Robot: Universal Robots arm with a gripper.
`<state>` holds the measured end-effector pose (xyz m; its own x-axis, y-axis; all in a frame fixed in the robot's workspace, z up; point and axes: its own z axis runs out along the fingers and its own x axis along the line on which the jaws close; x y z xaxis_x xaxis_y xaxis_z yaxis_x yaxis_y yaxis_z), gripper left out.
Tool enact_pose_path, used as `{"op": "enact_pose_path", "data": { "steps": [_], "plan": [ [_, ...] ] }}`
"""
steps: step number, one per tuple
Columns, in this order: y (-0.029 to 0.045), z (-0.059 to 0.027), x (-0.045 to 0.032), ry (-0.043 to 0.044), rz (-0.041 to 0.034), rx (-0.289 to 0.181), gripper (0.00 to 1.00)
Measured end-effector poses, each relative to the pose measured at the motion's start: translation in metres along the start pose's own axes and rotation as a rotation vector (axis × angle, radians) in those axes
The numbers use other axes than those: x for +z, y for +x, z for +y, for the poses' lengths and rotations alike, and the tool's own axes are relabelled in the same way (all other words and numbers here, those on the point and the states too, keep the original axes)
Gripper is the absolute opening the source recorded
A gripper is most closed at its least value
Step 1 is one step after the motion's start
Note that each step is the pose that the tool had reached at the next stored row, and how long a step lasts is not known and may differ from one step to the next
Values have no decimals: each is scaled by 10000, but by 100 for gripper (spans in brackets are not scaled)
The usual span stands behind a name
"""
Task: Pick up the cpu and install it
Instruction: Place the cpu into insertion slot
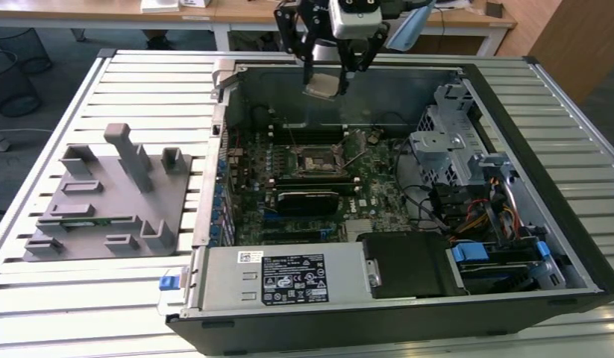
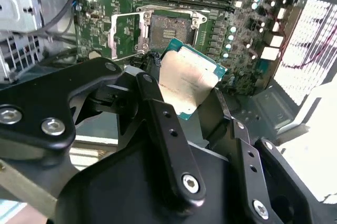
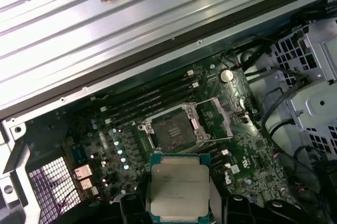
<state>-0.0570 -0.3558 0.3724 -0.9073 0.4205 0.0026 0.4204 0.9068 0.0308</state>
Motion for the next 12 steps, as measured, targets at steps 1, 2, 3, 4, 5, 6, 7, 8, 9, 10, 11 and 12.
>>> {"op": "enact_pose_path", "data": {
  "steps": [1, 2, 3, 4, 5, 6, 7, 8, 9, 10, 11, 12],
  "plan": [
    [0, 0, 3, -1, -6, 197, 53],
    [0, 0, 6, -1, -12, 376, 53],
    [0, 0, 8, -2, -17, 557, 53],
    [0, 0, 10, -1, -23, 736, 53],
    [0, 0, 12, -1, -29, 912, 53],
    [0, -1, 14, -1, -34, 1073, 53],
    [0, -1, 16, -1, -38, 1216, 53],
    [0, -1, 18, -2, -43, 1356, 53],
    [0, -1, 20, -1, -48, 1511, 53],
    [0, -1, 21, -2, -52, 1647, 53],
    [0, -1, 23, -2, -56, 1783, 53],
    [0, -1, 24, -3, -61, 1915, 53]
  ]
}}
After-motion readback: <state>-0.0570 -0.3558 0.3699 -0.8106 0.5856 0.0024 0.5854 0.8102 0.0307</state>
